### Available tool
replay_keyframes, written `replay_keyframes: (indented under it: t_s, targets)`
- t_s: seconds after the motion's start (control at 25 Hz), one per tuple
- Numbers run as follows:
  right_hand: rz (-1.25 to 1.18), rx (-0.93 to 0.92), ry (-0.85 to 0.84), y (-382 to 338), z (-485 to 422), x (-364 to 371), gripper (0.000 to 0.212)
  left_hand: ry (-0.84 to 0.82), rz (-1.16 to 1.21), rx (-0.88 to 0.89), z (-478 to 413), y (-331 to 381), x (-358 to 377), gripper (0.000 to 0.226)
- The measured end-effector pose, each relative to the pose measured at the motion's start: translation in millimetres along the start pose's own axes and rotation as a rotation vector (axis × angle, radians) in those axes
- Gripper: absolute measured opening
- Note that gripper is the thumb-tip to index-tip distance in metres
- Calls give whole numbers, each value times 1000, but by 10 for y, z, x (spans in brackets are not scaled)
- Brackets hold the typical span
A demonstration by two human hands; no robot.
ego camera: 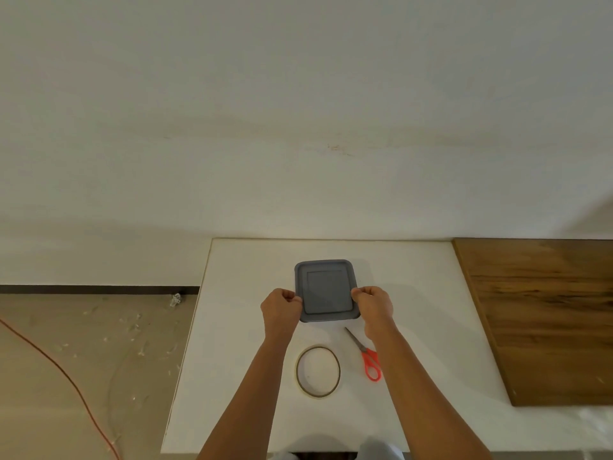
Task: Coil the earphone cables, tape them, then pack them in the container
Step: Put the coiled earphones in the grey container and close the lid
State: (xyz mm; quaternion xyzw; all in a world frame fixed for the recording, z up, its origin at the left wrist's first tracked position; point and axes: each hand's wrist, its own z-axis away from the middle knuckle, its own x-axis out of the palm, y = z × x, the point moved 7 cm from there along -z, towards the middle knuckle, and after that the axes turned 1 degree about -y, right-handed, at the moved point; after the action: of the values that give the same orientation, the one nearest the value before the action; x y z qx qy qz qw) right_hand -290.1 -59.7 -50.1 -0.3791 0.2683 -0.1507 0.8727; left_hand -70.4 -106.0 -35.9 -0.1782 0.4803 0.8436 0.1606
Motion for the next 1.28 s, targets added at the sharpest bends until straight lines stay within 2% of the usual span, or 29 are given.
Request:
replay_keyframes:
  t_s: [0.08,0.24,0.36,0.44,0.52,0.64,0.84,0.96,1.08,1.16,1.28]
  targets:
    - [23,7,6,20,-29,11,12,9,13,-26,-7,-16,17,6]
    - [0,39,-42,36,-73,60,6,-8,118,-76,-4,-55,4,4]
    - [-17,18,-53,38,-117,58,23,-80,233,-53,34,-92,2,20]
    - [-95,-12,20,-21,-183,-64,21,-120,262,-20,52,-51,2,29]
    - [-163,-34,107,-125,-279,-236,11,-122,158,36,40,1,13,32]
    - [-85,-84,150,-300,-428,-355,18,-119,-13,116,94,42,75,32]
    - [-23,-126,185,-367,-520,-306,19,-113,-90,156,142,37,152,30]
    - [-38,-150,185,-386,-493,-325,20,-109,-139,195,139,29,133,25]
    - [-26,-206,192,-372,-322,-392,29,-133,-223,198,188,-49,86,10]
    - [55,-287,166,-295,-94,-418,30,-187,-337,205,265,-114,66,9]
    - [311,-391,25,-77,331,-365,27,-336,-423,79,450,-276,59,26]
